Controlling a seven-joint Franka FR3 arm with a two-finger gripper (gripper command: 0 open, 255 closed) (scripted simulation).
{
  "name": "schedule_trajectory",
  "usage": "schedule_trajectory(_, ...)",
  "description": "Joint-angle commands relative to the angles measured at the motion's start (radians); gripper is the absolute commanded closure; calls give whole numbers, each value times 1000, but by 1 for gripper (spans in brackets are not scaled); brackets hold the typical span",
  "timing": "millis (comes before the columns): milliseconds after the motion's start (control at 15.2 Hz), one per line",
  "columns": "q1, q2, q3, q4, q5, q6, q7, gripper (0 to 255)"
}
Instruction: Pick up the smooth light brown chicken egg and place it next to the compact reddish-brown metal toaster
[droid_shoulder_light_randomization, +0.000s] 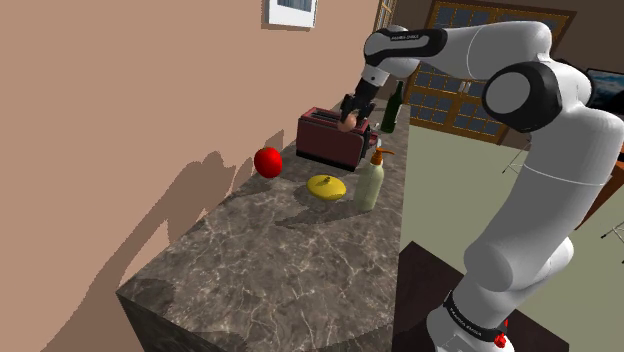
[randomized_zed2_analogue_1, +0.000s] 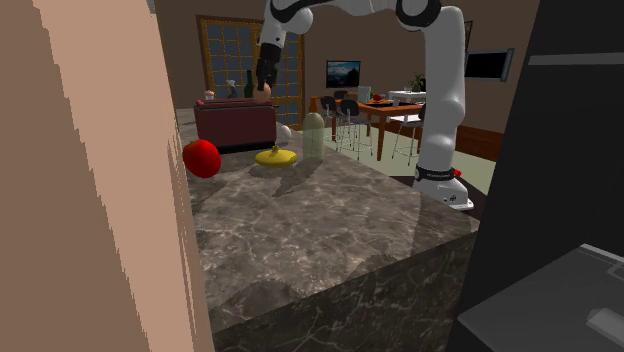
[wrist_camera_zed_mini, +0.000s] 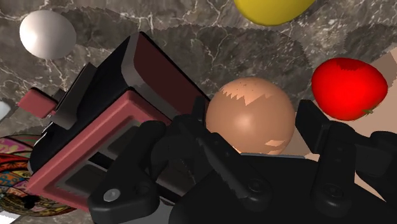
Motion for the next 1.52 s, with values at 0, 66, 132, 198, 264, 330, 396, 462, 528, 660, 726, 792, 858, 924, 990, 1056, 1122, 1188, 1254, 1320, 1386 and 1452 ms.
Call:
schedule_trajectory(0,0,1,0,-27,3,28,-8,255)
schedule_trajectory(66,0,2,0,-40,4,41,-12,255)
schedule_trajectory(132,0,3,0,-52,5,54,-15,255)
schedule_trajectory(198,1,4,1,-64,7,66,-18,255)
schedule_trajectory(264,1,5,1,-75,8,79,-21,255)
schedule_trajectory(330,1,7,1,-86,9,91,-25,255)
schedule_trajectory(396,1,9,2,-97,11,104,-28,255)
schedule_trajectory(462,2,11,2,-108,12,116,-31,255)
schedule_trajectory(528,2,13,2,-118,14,128,-35,255)
schedule_trajectory(660,2,18,3,-139,17,152,-42,255)
schedule_trajectory(726,3,21,3,-148,19,165,-45,255)
schedule_trajectory(792,3,24,4,-158,21,177,-48,255)
schedule_trajectory(858,3,27,4,-167,23,189,-52,255)
schedule_trajectory(924,3,30,4,-176,24,201,-55,255)
schedule_trajectory(990,3,34,5,-184,26,212,-59,255)
schedule_trajectory(1056,4,37,5,-193,28,224,-62,255)
schedule_trajectory(1122,4,41,6,-201,30,236,-66,255)
schedule_trajectory(1188,4,45,6,-209,32,248,-70,255)
schedule_trajectory(1254,4,50,7,-217,35,259,-73,255)
schedule_trajectory(1320,4,54,7,-224,37,271,-77,255)
schedule_trajectory(1386,4,59,8,-231,39,283,-81,255)
schedule_trajectory(1452,4,64,8,-239,41,294,-84,255)
